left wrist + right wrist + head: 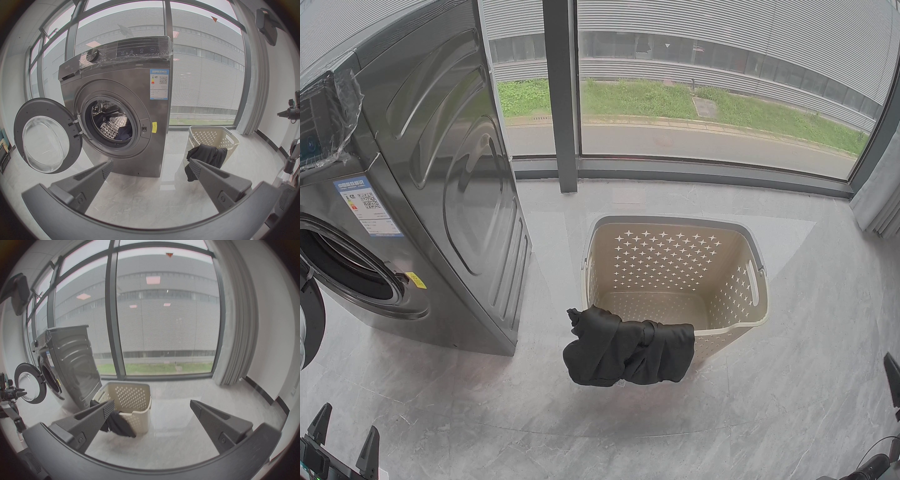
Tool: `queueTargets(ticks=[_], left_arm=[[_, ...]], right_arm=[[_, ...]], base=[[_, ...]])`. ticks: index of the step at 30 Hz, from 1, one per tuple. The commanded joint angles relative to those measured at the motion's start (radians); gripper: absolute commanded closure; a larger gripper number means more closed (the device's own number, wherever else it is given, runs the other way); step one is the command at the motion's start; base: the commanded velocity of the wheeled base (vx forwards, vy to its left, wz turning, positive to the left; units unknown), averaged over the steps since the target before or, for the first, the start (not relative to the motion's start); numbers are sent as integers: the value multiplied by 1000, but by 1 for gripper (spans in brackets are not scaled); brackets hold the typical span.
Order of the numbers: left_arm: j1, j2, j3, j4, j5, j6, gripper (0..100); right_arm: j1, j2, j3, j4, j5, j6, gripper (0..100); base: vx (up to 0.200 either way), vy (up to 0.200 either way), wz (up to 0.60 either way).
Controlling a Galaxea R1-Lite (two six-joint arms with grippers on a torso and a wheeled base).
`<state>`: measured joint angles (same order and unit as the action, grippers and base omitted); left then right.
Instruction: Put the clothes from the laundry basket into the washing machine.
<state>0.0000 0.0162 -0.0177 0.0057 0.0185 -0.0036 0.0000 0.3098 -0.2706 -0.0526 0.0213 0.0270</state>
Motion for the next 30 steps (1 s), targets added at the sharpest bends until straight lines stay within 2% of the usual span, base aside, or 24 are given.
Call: queueTargets(ticks=[1,2,3,6,8,12,15,19,22,25,27,28,30], left_arm=[[0,-9,16,0,1,-6,0],[0,-9,16,0,1,-6,0],[0,-9,16,0,1,-4,0],[0,-9,16,-1,0,-3,0],[0,-9,16,0,-2,2,0],[0,-10,16,0,0,10,0],[0,-10,16,0,0,5,0],[0,-10,16,0,0,4,0],[0,-9,16,0,0,2,0],[0,-9,16,0,0,-1,0],[0,-9,16,-1,0,-3,0],[0,-9,16,-1,0,-6,0],[0,-9,16,0,0,-6,0]], right_arm=[[3,450,-9,-23,94,-2,0],[3,450,-9,-23,94,-2,0],[17,563,-7,-81,109,-2,0],[109,670,-2,-174,105,25,0],[158,706,-2,-196,100,59,0],[262,795,-28,-204,97,133,0],[285,850,-51,-216,97,152,0],[307,980,-71,-317,92,157,0],[321,1072,-90,-365,65,163,0],[408,1210,-99,-458,5,220,0],[430,1224,-99,-477,-9,232,0],[485,1258,-102,-520,-50,269,0],[508,1282,-110,-533,-72,286,0]], base=[[0,0,0],[0,0,0],[0,0,0],[0,0,0],[0,0,0],[-200,0,0],[-133,0,0],[0,0,0],[0,0,0],[0,0,0],[0,0,0],[0,0,0],[0,0,0]])
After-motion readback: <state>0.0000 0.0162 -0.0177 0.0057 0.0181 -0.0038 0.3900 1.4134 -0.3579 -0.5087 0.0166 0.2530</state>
